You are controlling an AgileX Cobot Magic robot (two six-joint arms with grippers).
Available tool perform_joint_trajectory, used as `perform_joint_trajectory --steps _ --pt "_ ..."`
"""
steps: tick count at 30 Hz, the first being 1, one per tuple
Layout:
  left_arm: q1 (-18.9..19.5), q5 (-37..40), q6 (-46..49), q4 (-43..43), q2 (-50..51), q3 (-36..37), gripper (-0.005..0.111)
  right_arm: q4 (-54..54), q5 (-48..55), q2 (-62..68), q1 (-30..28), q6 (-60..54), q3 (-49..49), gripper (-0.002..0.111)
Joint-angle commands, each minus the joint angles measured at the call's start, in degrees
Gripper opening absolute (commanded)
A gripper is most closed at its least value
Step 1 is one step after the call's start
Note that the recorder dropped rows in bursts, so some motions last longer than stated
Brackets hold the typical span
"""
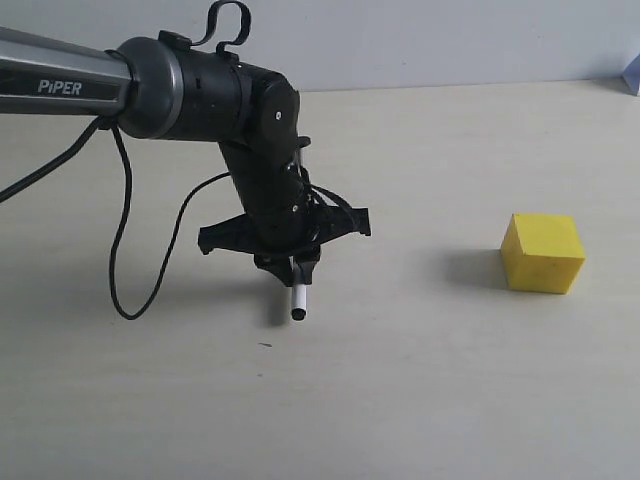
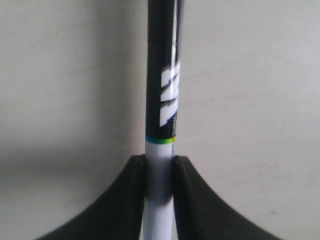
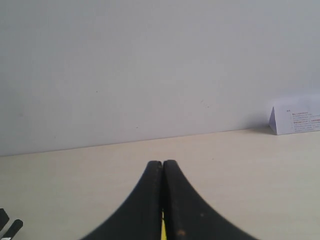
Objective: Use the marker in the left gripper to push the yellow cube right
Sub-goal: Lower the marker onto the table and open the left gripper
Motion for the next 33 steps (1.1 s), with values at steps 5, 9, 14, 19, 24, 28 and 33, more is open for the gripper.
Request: perform_joint_trajectory --steps 5,9,14,19,24,28,33 --pt "0.1 -1.2 -4.5 2.3 0.0 -0.5 0.0 0.2 -0.3 -0.4 0.2 -0.1 0.3 0.0" --pt "0.1 -1.2 -5.5 2.1 0.3 -0.5 0.0 0.2 -0.3 -0.4 0.2 -0.1 0.3 0.0" --pt "0.1 -1.2 -5.5 2.1 0.7 -0.5 0.0 0.2 -0.3 -0.4 0.2 -0.1 0.3 0.0" --pt "0.1 -0.7 -5.5 1.5 1.8 -0.5 0.0 0.2 -0.3 -0.4 0.2 -0.1 0.3 0.0" --pt "0.1 -0.6 -5.4 1.1 2.9 -0.5 0.0 0.2 -0.3 -0.4 0.2 -0.1 0.3 0.0" --pt "0.1 -0.6 -5.4 1.1 2.9 -0.5 0.0 0.2 -0.3 -0.4 0.2 -0.1 0.3 0.0" --pt "0.1 -0.5 -5.4 0.8 2.7 -0.5 0.0 0.2 -0.3 -0.4 0.2 -0.1 0.3 0.0"
